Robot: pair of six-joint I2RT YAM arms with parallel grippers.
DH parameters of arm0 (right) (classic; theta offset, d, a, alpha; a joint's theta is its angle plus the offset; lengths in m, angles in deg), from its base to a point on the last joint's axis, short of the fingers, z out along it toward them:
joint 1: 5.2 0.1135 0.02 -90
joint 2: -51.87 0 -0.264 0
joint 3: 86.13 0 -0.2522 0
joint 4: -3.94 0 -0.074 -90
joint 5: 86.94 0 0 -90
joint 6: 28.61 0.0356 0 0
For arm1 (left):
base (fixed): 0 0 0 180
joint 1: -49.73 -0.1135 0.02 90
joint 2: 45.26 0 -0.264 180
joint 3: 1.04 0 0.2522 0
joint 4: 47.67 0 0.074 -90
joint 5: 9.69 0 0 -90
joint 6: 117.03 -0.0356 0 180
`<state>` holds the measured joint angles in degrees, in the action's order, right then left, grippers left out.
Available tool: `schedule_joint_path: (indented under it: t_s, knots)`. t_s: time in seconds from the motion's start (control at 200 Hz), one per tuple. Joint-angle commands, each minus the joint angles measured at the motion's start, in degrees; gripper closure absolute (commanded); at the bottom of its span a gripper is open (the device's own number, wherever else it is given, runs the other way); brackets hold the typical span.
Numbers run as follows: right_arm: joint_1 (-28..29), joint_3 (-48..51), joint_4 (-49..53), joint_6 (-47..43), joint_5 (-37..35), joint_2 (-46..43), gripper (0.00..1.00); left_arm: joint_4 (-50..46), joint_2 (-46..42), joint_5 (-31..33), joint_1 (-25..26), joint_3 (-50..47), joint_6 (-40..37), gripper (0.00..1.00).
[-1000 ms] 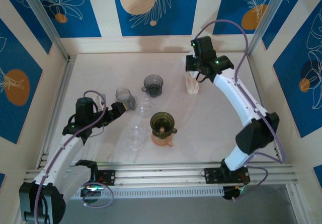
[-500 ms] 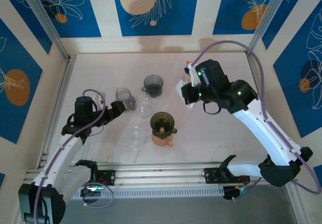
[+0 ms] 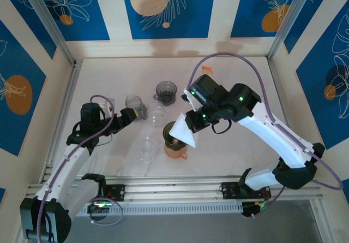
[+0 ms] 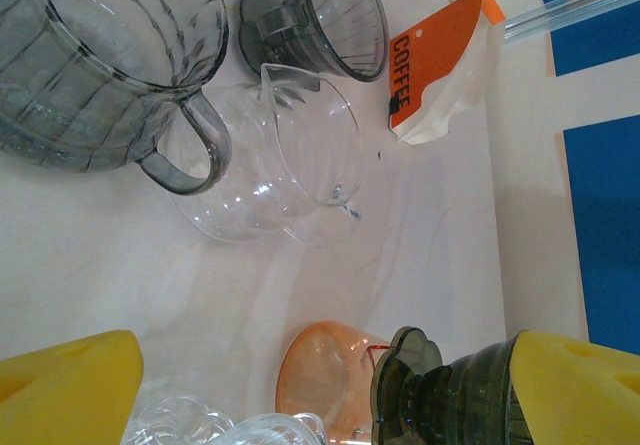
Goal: Place the coffee filter in the dripper
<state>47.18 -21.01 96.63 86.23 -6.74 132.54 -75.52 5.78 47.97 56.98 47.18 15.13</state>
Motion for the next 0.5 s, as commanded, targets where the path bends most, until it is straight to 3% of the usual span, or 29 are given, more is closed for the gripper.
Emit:
schedule_joint_path:
  t_s: [0.0, 0.495]
  knots:
    - [0.6, -3.8, 5.0, 0.6, 0.9, 3.1, 1.0, 1.9, 0.4, -2.3, -0.8, 1.5, 0.8, 0.06]
    - [3.6, -12.9, 5.4, -3.1, 3.8, 16.3, 1.0, 4.2, 1.2, -4.4, -0.8, 0.5, 1.2, 0.06]
